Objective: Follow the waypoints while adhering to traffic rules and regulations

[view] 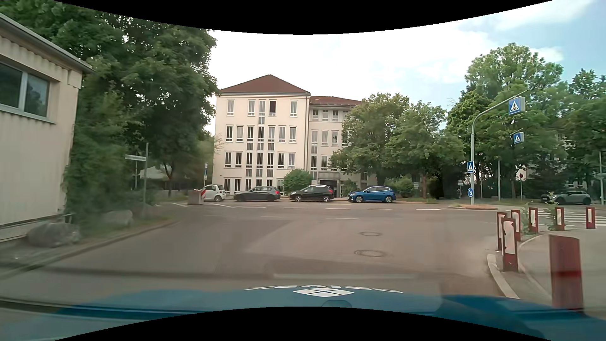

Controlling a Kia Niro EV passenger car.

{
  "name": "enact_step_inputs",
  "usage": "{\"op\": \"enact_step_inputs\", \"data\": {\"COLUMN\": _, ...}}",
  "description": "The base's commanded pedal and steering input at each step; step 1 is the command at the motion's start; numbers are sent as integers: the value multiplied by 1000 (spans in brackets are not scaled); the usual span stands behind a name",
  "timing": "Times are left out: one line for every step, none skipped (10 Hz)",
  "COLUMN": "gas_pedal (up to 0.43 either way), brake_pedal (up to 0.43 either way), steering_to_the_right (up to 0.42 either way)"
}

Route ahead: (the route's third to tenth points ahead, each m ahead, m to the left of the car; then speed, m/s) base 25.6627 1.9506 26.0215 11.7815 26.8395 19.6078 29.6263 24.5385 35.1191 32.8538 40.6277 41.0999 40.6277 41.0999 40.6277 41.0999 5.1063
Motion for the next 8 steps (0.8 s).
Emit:
{"op": "enact_step_inputs", "data": {"gas_pedal": 0, "brake_pedal": 0, "steering_to_the_right": 90}}
{"op": "enact_step_inputs", "data": {"gas_pedal": 0, "brake_pedal": 0, "steering_to_the_right": 90}}
{"op": "enact_step_inputs", "data": {"gas_pedal": 0, "brake_pedal": 0, "steering_to_the_right": 90}}
{"op": "enact_step_inputs", "data": {"gas_pedal": 0, "brake_pedal": 0, "steering_to_the_right": 89}}
{"op": "enact_step_inputs", "data": {"gas_pedal": 0, "brake_pedal": 0, "steering_to_the_right": 88}}
{"op": "enact_step_inputs", "data": {"gas_pedal": 0, "brake_pedal": 6, "steering_to_the_right": 87}}
{"op": "enact_step_inputs", "data": {"gas_pedal": 0, "brake_pedal": 67, "steering_to_the_right": 88}}
{"op": "enact_step_inputs", "data": {"gas_pedal": 0, "brake_pedal": 110, "steering_to_the_right": 87}}
